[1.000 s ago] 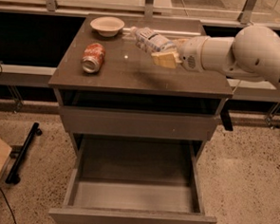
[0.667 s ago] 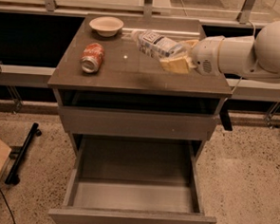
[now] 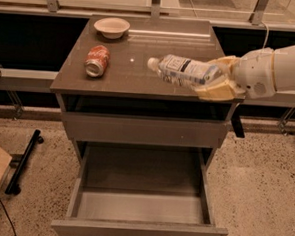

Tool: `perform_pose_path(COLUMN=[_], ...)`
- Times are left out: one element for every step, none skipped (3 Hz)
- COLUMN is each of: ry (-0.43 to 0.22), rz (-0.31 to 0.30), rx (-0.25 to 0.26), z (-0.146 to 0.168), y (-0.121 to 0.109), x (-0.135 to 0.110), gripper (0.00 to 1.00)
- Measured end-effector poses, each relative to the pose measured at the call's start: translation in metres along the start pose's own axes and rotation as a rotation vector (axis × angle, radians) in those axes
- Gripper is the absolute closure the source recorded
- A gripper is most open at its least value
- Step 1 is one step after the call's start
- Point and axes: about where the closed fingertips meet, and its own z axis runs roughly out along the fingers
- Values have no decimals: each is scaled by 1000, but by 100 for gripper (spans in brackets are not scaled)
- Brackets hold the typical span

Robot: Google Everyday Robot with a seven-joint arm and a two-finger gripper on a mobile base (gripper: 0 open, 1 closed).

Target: Place blue plastic bottle into middle drawer

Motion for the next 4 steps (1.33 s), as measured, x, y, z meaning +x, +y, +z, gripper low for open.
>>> perform_pose_path(ry=[56,116,145,154], rz=[-4,23,86,169], rx=[-69,-133,-190,-225], z=[-22,-28,-17,0], y=[27,49,67,83], x=[21,42,66,90], gripper=[100,100,100,100])
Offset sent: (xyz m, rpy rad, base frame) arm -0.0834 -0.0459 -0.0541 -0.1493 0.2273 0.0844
